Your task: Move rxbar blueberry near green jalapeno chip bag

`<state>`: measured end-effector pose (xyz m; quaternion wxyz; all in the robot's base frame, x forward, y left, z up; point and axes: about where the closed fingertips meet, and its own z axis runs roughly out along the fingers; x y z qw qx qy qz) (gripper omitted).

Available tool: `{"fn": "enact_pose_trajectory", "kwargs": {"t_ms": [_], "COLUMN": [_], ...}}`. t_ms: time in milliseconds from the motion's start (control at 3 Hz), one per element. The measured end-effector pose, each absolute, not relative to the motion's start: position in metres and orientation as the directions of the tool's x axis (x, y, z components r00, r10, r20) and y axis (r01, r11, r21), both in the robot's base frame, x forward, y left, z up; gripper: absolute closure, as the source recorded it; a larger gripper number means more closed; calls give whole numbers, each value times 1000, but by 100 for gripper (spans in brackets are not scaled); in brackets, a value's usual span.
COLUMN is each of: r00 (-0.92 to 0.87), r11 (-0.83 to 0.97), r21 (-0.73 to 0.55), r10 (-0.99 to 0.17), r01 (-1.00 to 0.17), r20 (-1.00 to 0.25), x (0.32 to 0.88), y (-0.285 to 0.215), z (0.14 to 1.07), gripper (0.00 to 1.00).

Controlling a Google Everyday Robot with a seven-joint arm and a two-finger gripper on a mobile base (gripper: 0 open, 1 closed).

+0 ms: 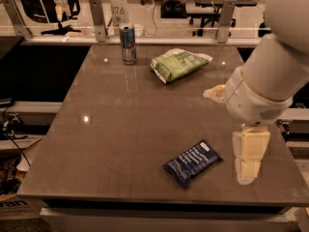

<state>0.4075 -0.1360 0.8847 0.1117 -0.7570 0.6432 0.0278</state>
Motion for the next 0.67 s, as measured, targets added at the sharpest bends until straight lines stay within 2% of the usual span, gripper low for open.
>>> {"fn": "enact_pose_trajectory", "kwargs": {"t_ms": [667], "r00": [268], "r11": [-260], "r21": [-67], "r10": [-944], "r01": [-963], "r20": [-191], "x": [403], "y": [-117], "z": [844], "gripper": [0]}}
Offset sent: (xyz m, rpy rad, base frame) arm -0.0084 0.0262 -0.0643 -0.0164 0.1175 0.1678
